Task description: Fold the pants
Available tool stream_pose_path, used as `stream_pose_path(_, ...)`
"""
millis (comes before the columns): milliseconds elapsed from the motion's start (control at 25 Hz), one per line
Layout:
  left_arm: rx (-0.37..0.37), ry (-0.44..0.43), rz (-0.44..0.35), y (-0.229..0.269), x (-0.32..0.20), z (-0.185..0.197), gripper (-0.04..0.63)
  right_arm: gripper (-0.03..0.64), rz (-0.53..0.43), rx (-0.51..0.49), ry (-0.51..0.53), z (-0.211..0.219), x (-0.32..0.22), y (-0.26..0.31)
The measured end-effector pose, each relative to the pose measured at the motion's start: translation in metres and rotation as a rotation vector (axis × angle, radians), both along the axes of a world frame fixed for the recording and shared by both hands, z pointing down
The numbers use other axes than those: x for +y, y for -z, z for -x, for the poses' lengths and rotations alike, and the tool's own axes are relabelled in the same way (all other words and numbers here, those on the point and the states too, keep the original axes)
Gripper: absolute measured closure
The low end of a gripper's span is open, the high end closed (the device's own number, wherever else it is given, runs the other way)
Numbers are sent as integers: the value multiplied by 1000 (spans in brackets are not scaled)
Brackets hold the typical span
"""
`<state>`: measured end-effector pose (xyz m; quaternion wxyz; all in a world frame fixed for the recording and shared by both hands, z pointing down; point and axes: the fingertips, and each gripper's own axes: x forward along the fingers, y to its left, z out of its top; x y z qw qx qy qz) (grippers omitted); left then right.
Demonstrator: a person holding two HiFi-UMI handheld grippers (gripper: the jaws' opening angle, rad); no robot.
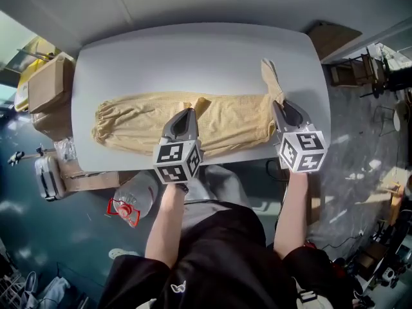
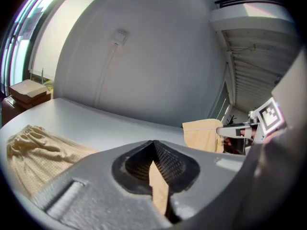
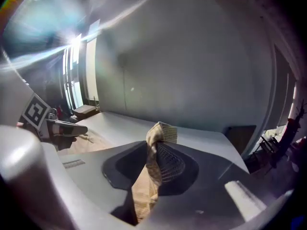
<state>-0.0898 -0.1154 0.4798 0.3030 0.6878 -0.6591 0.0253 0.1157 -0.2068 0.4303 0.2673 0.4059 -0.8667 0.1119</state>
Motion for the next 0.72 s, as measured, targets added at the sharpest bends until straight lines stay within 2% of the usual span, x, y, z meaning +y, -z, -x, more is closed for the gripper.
stream_pose_path(240, -13, 82, 0, 2, 35, 55, 592, 551, 25, -1, 196, 110, 40, -13)
stream_pose_path(400, -11, 123, 17, -4, 54, 88, 592, 551, 71, 116, 352, 171, 83, -55)
stream_pose_path(560, 4, 138, 53, -22, 70, 109, 592, 551, 144, 279, 483, 204, 134, -112)
stream_pose_path(720, 16, 113, 85, -40, 74, 113, 592, 551, 242, 325, 534, 212, 168, -156)
